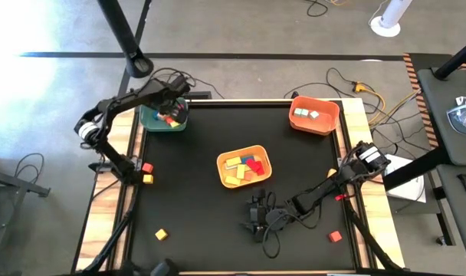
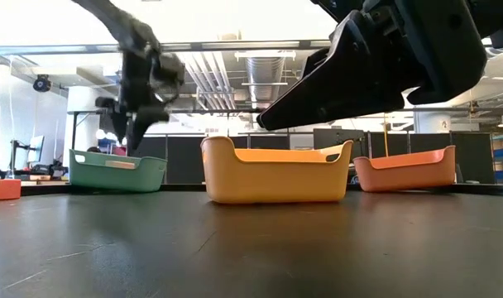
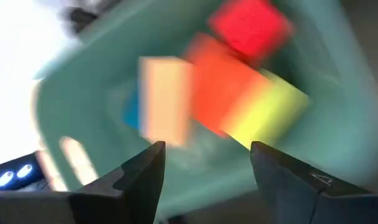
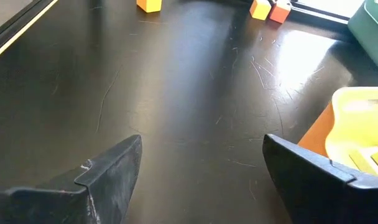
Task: Sort blocks by size
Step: Put the yellow square block into the orange bin
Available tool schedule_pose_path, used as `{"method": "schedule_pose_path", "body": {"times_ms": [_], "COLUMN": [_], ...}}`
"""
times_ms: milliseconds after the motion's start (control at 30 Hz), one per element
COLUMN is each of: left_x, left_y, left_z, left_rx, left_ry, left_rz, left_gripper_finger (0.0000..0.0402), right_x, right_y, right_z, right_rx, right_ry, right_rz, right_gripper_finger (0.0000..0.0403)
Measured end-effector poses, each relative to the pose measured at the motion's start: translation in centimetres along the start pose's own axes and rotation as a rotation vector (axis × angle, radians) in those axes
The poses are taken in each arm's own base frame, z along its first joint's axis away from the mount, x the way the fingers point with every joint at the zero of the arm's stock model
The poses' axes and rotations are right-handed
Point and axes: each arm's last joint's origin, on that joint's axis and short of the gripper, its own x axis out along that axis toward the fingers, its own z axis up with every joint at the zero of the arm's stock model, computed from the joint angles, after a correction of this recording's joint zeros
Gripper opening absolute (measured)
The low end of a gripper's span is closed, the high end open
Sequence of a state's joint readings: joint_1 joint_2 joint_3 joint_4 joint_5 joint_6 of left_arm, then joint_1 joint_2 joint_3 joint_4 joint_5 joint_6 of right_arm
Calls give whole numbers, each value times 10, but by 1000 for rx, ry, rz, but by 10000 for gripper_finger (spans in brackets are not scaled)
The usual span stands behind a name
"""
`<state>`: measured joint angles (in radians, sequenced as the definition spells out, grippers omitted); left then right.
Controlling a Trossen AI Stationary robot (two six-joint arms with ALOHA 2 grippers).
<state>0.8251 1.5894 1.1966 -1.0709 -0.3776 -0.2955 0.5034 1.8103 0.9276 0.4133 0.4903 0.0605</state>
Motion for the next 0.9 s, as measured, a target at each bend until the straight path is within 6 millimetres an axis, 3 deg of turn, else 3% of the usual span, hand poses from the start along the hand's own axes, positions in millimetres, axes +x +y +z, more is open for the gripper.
{"method": "schedule_pose_path", "body": {"times_ms": [100,267,367,533,633,800,900], "left_x": [-30,-61,-63,-56,-55,-61,-68], "left_y": [-20,-60,-79,-100,-112,-133,-148], "left_z": [-28,-103,-152,-214,-244,-286,-315], "left_rx": [98,274,361,368,416,298,372], "left_ry": [-33,-83,-66,82,174,340,386], "left_rz": [-119,-264,-308,-358,-369,-368,-388], "left_gripper_finger": [224,224,226,244,260,272,270], "right_x": [0,0,0,0,0,3,4], "right_y": [0,0,0,0,-1,-6,-9], "right_z": [0,0,0,2,4,5,4], "right_rx": [-1,7,19,25,27,47,87], "right_ry": [1,2,1,-21,-38,-39,-34], "right_rz": [0,0,0,1,0,-14,-20], "right_gripper_finger": [323,313,310,315,325,340,343]}}
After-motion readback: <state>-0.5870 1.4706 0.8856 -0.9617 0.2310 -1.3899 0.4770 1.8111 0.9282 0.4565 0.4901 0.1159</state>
